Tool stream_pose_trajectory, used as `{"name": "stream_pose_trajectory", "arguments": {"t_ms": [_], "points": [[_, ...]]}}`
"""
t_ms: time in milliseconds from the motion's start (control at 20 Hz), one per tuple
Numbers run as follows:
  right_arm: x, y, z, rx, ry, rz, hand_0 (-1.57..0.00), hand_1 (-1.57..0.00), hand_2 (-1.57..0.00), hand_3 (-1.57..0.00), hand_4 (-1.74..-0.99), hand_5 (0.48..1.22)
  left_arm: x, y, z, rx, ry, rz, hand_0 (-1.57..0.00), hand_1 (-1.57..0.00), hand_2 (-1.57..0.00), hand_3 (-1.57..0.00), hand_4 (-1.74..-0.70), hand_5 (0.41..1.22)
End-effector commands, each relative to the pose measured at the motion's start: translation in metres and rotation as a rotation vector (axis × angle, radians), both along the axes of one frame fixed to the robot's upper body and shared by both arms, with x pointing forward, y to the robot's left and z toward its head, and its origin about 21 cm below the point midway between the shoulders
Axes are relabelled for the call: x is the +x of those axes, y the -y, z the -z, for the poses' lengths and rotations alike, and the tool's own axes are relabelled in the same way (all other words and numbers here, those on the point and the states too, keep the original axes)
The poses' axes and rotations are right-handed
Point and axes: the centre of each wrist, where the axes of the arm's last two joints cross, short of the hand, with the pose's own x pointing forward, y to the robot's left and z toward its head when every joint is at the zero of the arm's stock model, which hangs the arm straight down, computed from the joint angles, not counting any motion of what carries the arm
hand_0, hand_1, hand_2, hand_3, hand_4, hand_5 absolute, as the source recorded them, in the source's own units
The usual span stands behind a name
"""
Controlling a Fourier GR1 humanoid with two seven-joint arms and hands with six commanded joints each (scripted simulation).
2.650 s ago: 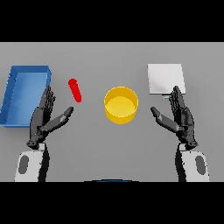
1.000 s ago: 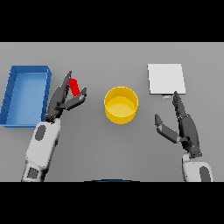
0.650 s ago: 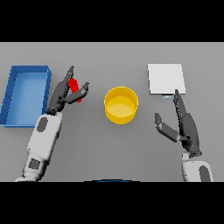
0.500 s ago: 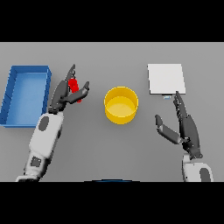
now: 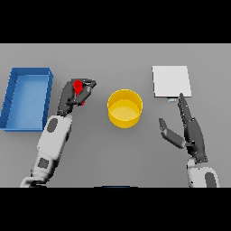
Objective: Pick up the red beaker and tilt it to pour out 1 green nut into yellow bowl. Pick up the yellow bowl and place it on the metallic measuring scale.
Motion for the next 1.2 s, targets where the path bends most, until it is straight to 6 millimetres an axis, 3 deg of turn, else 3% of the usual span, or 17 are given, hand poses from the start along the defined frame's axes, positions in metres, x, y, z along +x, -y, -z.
{"name": "stream_pose_trajectory", "arguments": {"t_ms": [0, 250, 400, 500, 700, 1000, 1150], "points": [[0.001, 0.005, -0.002, 0.003, -0.010, 0.002, 0.00, 0.00, 0.00, 0.00, -1.296, 0.681, 0.002, 0.001, -0.002, 0.006, -0.002, -0.016, -1.34, -1.34, -1.35, -1.34, -1.51, 1.132], [0.006, 0.000, 0.001, -0.015, -0.006, -0.006, 0.00, 0.00, 0.00, 0.00, -1.274, 0.674, 0.003, 0.000, -0.009, -0.019, 0.051, -0.021, -1.49, -1.50, -1.50, -1.50, -1.66, 1.108], [0.007, -0.002, 0.003, -0.024, -0.002, -0.011, 0.00, 0.00, 0.00, 0.00, -1.258, 0.669, 0.007, -0.003, -0.030, -0.012, 0.120, -0.033, -1.53, -1.53, -1.53, -1.53, -1.70, 1.098], [0.006, -0.005, 0.002, -0.038, 0.020, -0.011, 0.00, 0.00, 0.00, 0.00, -1.250, 0.672, 0.008, 0.004, -0.047, 0.028, 0.153, -0.013, -1.55, -1.55, -1.55, -1.55, -1.72, 1.097], [0.001, -0.002, 0.000, -0.068, 0.014, 0.006, 0.00, 0.00, 0.00, 0.00, -1.245, 0.688, 0.011, 0.010, -0.076, 0.300, 0.176, 0.123, -1.56, -1.56, -1.56, -1.56, -1.73, 1.119], [-0.002, -0.003, -0.006, -0.068, 0.007, 0.003, 0.00, 0.00, 0.00, 0.00, -1.243, 0.710, 0.000, 0.014, -0.084, 0.454, 0.184, 0.220, -1.56, -1.56, -1.56, -1.56, -1.73, 1.113], [-0.001, -0.004, -0.006, -0.073, -0.004, 0.007, 0.00, 0.00, 0.00, 0.00, -1.254, 0.717, 0.001, 0.025, -0.094, 0.675, 0.215, 0.276, -1.57, -1.57, -1.57, -1.57, -1.74, 1.112]]}}
